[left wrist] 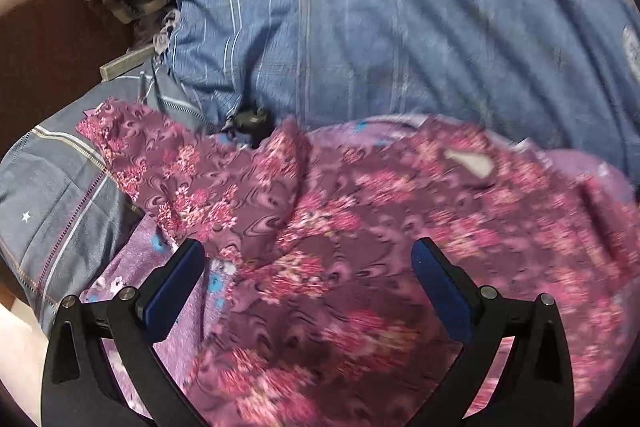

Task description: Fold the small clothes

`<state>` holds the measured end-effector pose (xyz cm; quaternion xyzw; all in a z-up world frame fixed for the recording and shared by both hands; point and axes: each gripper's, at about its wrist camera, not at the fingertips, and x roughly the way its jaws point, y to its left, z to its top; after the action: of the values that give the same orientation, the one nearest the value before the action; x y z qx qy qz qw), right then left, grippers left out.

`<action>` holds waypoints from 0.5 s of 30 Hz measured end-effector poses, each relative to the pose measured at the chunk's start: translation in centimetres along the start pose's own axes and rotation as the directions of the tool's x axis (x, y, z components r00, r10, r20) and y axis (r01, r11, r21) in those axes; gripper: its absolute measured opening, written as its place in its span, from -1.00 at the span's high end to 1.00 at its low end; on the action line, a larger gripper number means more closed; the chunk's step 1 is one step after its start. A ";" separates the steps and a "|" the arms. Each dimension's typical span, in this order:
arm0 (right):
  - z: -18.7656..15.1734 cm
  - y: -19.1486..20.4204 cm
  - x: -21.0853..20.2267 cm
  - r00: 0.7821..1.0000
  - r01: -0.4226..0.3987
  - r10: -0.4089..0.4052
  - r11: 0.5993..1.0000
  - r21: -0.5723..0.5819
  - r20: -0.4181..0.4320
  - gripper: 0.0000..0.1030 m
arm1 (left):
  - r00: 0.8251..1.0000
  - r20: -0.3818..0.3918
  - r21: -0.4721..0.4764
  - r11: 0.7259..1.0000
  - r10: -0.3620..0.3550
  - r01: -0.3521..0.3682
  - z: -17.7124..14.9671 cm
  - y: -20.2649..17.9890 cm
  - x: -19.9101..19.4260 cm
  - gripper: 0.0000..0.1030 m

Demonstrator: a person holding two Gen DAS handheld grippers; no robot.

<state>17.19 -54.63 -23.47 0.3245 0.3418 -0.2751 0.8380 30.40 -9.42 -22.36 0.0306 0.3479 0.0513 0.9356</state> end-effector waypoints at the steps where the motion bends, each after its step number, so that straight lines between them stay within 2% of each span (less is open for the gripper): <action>1: 1.2 -3.1 1.1 0.999 -0.040 0.041 0.993 0.112 -0.002 -0.85 | 1.000 -0.021 0.011 1.000 0.019 -0.019 -0.1 0.2 1.0 -1.00; 2: 2.1 -6.2 2.0 0.996 -0.090 0.090 0.968 0.233 0.012 -0.72 | 0.999 -0.036 0.012 1.000 0.029 -0.028 -0.1 0.3 1.8 -1.00; 3: 2.7 -9.0 2.9 0.991 -0.129 0.129 0.930 0.343 0.025 -0.67 | 0.998 -0.043 0.007 0.999 0.034 -0.034 0.0 0.7 2.4 -1.00; 4: 3.1 -11.2 3.8 0.989 -0.141 0.147 0.897 0.418 0.018 -0.65 | 0.998 -0.042 0.000 0.999 0.041 -0.041 0.2 1.0 2.9 -1.00; 5: 3.5 -13.1 4.8 0.988 -0.135 0.154 0.872 0.471 -0.001 -0.55 | 0.998 -0.039 -0.005 0.999 0.051 -0.051 0.4 1.2 3.3 -1.00; 6: 3.9 -14.5 5.7 0.988 -0.131 0.156 0.859 0.496 -0.010 -0.37 | 0.998 -0.036 -0.006 0.998 0.058 -0.058 0.6 1.2 3.6 -1.00; 7: 4.2 -15.0 6.0 0.987 -0.142 0.162 0.856 0.497 0.004 -0.28 | 0.998 -0.029 -0.003 0.998 0.063 -0.063 0.8 1.2 3.9 -1.00; 8: 4.9 -15.4 6.3 0.985 -0.161 0.170 0.857 0.490 0.027 -0.25 | 0.997 -0.022 0.001 0.998 0.067 -0.067 0.9 1.2 4.2 -1.00; 11: 6.8 -15.6 8.1 0.985 -0.163 0.172 0.861 0.482 0.026 -0.14 | 0.997 -0.014 0.024 0.996 0.082 -0.082 1.0 0.6 4.9 -1.00; 13: 7.5 -15.6 9.2 0.989 -0.145 0.143 0.875 0.461 0.038 0.15 | 0.997 -0.013 0.044 0.996 0.080 -0.080 0.9 0.1 5.3 -1.00; 15: 7.5 -15.3 10.1 0.993 -0.107 0.114 0.891 0.442 0.011 0.92 | 0.996 -0.006 0.068 0.994 0.083 -0.083 0.8 -0.4 5.3 -1.00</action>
<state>15.94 -72.32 -32.35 0.5272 0.2576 -0.2948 0.7542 34.92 -9.19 -25.26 0.0766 0.3520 0.0785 0.9296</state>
